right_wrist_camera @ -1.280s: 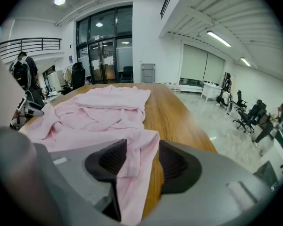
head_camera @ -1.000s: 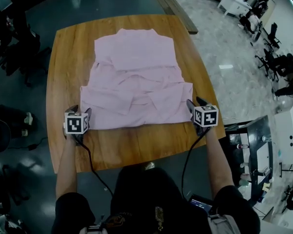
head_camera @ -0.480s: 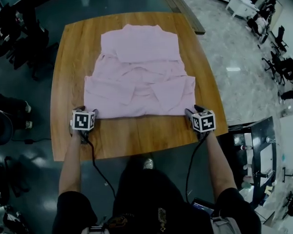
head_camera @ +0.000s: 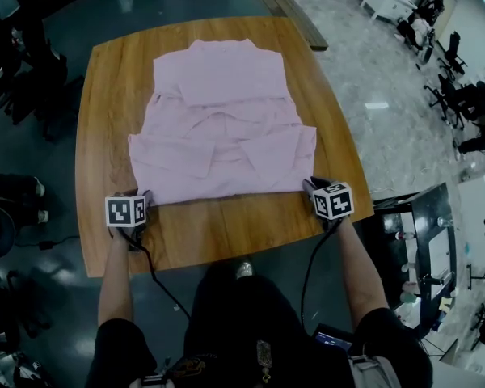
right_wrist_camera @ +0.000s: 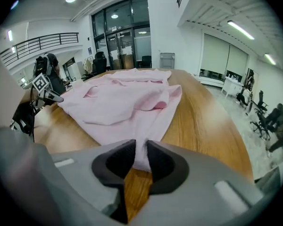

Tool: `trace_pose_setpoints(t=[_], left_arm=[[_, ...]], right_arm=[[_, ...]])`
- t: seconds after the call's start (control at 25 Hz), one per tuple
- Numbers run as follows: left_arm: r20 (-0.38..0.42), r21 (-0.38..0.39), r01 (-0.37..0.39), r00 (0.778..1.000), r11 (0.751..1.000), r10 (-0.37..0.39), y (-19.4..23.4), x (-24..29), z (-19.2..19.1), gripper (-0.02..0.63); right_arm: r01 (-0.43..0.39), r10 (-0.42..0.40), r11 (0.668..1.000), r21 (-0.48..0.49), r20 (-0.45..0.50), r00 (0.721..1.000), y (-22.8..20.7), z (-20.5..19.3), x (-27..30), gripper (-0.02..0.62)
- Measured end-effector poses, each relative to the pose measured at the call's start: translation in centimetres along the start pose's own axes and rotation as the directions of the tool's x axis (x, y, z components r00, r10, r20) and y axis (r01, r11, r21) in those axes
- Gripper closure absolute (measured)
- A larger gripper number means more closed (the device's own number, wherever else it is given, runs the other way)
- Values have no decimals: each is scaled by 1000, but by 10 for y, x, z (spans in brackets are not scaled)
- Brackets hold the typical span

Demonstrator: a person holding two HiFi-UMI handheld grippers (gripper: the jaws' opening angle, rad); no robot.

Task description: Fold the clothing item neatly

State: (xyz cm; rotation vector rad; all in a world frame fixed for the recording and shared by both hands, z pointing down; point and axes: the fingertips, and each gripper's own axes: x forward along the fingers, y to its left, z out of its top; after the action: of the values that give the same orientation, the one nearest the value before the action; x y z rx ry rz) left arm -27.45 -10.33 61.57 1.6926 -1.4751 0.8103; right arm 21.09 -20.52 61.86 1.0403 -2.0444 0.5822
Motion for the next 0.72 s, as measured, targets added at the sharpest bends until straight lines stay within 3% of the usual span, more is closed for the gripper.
trace_pose_setpoints(t=[0.2,0.36,0.52,0.72], left_arm=[[-18,36,-19,1000,999,20,-9,-5,-1,540],[28,30,-34,999,999,33,-22,-32,-15,548],[53,25,-54,997,998,53,-50,-58,-58,550],[92,19,-80,993,997,78,-64,-97,-70,554]], right_arm=[[28,-28,999,-26,-4,1000,-9,-1,-10,531],[35,-34,999,-27,62,998,-6,-12,-40,531],[37,-32,998,-47,110,993,-3,-41,-72,532],[27,-21,999,-43,144,989,5,-48,-104,534]])
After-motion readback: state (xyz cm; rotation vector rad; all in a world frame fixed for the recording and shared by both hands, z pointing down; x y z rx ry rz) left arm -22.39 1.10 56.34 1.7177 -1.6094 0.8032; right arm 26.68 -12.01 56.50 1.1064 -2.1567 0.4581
